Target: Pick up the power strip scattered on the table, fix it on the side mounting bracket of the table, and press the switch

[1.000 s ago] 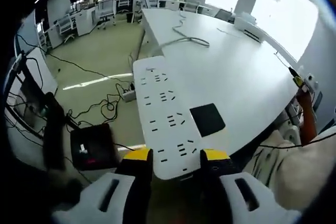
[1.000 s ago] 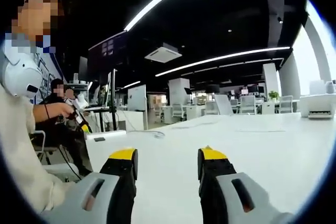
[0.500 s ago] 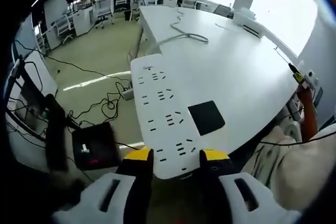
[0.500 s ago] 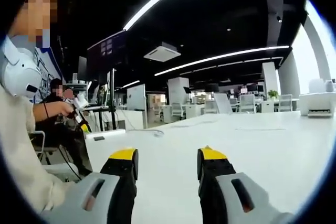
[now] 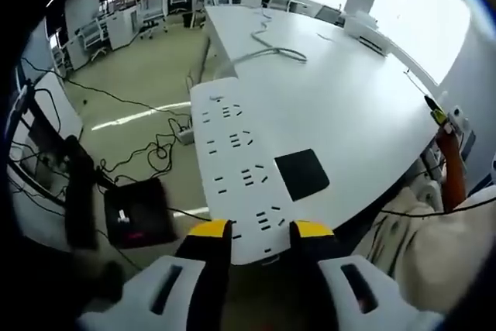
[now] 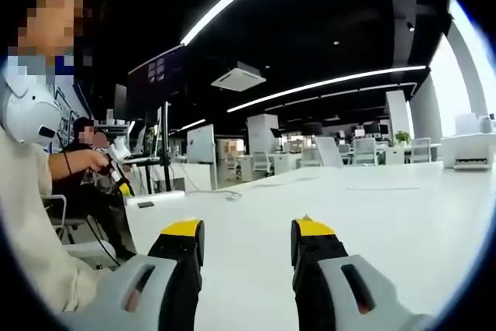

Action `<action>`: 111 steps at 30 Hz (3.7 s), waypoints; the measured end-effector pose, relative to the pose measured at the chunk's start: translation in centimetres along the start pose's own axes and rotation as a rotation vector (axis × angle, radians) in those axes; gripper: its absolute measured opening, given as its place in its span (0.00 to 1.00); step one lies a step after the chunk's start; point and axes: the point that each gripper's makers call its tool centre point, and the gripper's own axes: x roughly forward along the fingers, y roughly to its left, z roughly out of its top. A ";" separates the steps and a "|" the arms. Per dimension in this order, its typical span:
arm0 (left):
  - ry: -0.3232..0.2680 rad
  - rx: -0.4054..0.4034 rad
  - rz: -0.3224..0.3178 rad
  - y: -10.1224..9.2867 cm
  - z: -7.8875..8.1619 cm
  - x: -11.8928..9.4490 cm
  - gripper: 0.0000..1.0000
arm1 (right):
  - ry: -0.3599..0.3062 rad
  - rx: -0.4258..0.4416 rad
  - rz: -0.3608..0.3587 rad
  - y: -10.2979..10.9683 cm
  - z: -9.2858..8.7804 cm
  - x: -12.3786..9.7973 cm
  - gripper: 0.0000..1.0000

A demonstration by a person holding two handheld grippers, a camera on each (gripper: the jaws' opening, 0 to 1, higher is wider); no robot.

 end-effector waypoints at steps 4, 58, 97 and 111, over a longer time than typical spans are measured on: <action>0.007 0.002 0.009 0.2 0.0 0.1 0.34 | 0.002 0.000 -0.002 0.0 -0.1 -0.1 0.41; 0.080 0.029 0.063 0.0 0.1 0.3 0.32 | 0.061 -0.024 0.172 3.6 5.3 9.2 0.20; 0.115 0.018 0.057 -0.3 0.1 0.3 0.31 | 0.096 0.039 0.279 9.0 10.0 16.6 0.00; 0.117 0.016 0.060 -0.5 -0.1 0.2 0.31 | 0.137 0.038 0.320 11.6 11.3 20.4 0.00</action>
